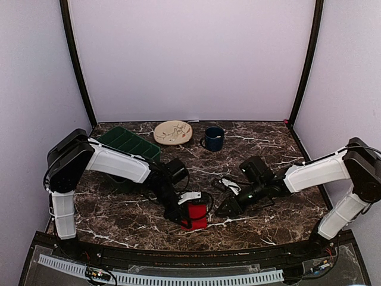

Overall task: Roll the socks
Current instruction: Roll the sock at the center of the board.

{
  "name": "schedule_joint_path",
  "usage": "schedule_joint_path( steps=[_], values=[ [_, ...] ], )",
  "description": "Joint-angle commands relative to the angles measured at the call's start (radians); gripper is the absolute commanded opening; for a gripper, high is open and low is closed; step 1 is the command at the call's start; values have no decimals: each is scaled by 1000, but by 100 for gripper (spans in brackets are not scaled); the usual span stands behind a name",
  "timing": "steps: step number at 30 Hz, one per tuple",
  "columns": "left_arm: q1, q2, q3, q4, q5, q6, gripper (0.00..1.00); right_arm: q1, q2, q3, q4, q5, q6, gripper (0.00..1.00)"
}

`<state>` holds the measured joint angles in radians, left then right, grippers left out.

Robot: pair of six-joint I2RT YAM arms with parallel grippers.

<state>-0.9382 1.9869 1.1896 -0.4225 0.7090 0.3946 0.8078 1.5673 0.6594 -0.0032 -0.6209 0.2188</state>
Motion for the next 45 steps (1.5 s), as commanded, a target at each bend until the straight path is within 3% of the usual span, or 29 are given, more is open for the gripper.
schedule_joint_path(
  steps=[1,9,20,45],
  values=[
    [24,50,18,-115,97,-26,6,63,-70,-20,19,181,-38,33],
    [53,95,50,-146,198,-29,6,195,-109,-2,-4,374,-94,34],
    [94,104,19,-106,262,-47,7,346,-11,104,-43,517,-206,37],
    [130,165,27,-158,363,29,8,418,143,216,-33,605,-343,43]
  ],
)
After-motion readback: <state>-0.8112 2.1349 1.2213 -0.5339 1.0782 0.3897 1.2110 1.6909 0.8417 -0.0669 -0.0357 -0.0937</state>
